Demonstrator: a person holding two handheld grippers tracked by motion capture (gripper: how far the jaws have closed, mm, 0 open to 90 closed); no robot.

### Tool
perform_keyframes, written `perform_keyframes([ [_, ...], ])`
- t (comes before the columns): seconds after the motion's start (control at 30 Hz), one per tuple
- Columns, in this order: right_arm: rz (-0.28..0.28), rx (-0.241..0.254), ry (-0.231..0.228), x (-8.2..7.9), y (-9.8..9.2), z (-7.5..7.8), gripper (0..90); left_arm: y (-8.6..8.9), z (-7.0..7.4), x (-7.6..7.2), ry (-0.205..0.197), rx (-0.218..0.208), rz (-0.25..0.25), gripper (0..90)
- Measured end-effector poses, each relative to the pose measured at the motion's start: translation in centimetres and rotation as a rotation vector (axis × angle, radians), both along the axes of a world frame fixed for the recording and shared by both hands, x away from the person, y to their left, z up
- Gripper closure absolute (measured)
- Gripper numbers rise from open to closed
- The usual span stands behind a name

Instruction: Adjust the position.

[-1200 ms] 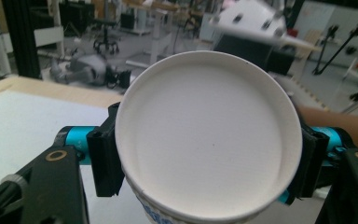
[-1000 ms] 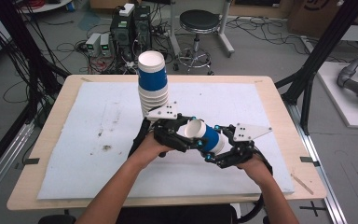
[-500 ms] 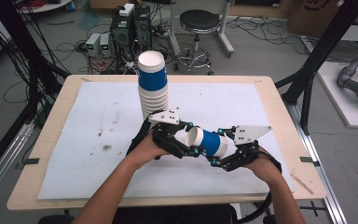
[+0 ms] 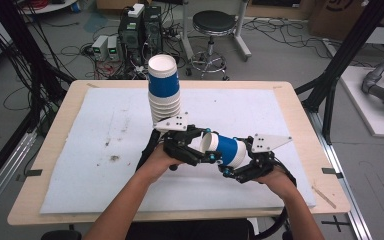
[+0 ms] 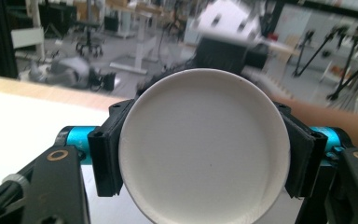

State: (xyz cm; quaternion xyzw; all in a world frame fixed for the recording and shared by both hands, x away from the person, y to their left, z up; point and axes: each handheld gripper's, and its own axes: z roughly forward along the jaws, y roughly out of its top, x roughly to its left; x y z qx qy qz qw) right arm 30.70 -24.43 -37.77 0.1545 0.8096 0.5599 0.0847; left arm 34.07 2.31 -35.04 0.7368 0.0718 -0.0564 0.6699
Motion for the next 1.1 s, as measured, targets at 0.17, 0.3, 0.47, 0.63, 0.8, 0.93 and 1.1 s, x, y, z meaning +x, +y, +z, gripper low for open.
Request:
perform_keyframes([
  [0.17,0.039,0.018,-0.031,-0.1,-0.6,0.4,20.7,0.0,-0.2,0.0,0.028,0.005,-0.016,29.8],
  [0.3,0.039,-0.093,-0.066,-0.1,-0.5,0.4,21.6,-0.1,-0.3,-0.2,-0.021,0.121,0.005,27.1],
  [0.47,0.033,-0.214,-0.103,-0.3,-0.2,0.9,21.6,0.0,-0.7,-0.2,-0.039,0.192,-0.002,24.9],
  [0.63,0.056,-0.198,-0.063,-0.2,-0.5,0.8,19.1,-0.1,-0.9,-0.1,-0.040,0.183,-0.034,28.4],
  [0.8,0.010,-0.127,0.018,0.3,-1.0,-0.1,16.8,0.7,-1.1,-0.1,-0.016,0.078,-0.005,29.4],
  [0.93,0.029,0.042,0.055,0.3,-1.7,0.2,16.7,1.2,-1.5,0.1,0.020,0.023,0.004,29.5],
  [1.1,0.053,0.105,0.046,0.5,-2.0,0.4,19.3,1.2,-1.7,0.2,0.047,0.017,-0.004,29.6],
])
